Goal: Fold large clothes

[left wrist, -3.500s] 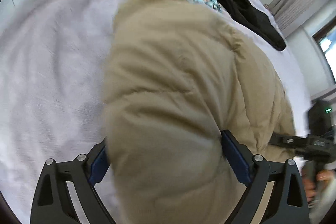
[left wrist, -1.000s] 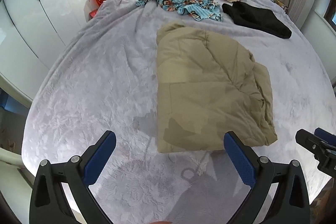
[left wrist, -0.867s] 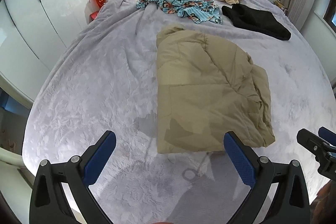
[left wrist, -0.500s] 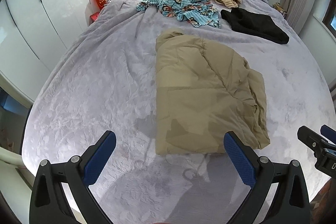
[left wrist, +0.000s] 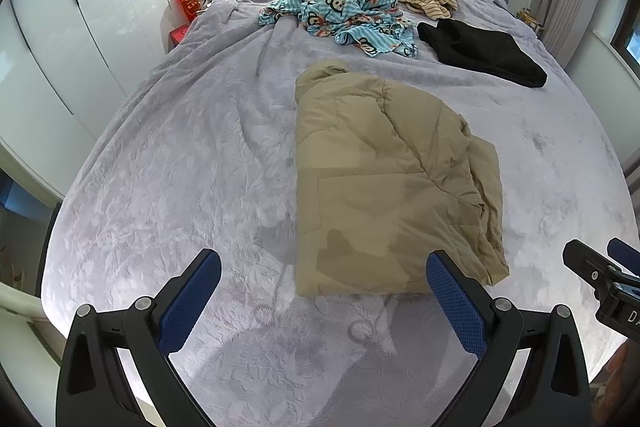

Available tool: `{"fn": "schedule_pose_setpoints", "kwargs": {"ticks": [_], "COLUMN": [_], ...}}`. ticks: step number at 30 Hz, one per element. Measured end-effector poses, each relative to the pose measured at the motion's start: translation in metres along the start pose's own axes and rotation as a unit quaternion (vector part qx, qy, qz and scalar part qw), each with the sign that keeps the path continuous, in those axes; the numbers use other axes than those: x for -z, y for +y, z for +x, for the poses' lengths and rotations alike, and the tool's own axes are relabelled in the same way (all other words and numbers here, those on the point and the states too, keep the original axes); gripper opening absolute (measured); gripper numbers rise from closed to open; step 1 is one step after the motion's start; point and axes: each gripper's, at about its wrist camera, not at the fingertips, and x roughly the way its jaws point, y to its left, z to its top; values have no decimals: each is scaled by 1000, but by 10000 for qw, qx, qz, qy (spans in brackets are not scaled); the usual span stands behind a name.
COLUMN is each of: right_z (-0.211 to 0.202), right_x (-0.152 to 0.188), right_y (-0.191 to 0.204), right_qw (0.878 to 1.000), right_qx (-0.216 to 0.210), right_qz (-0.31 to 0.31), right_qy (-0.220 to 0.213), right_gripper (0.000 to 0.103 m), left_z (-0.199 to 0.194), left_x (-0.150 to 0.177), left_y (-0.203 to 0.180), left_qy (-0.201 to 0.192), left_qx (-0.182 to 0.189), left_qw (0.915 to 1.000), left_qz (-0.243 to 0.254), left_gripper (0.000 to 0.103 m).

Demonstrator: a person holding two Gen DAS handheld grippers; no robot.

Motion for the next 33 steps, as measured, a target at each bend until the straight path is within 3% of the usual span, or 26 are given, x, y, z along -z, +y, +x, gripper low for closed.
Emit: {"fn": "schedule_pose_setpoints", "kwargs": {"ticks": [33], "right_z": [-2], "right_x": [2], "right_y": [3], "right_qw": [10000], "right_qx": [10], "right_qz": [18], "right_qy": [-26], "right_gripper": [103], "left_z": [-5], "left_x": [4], "left_y": [-1], "left_qy": [-23], "left_qx": [-26], "left_qw": [10000], "left_qz": [-33], "left_gripper": [103]}}
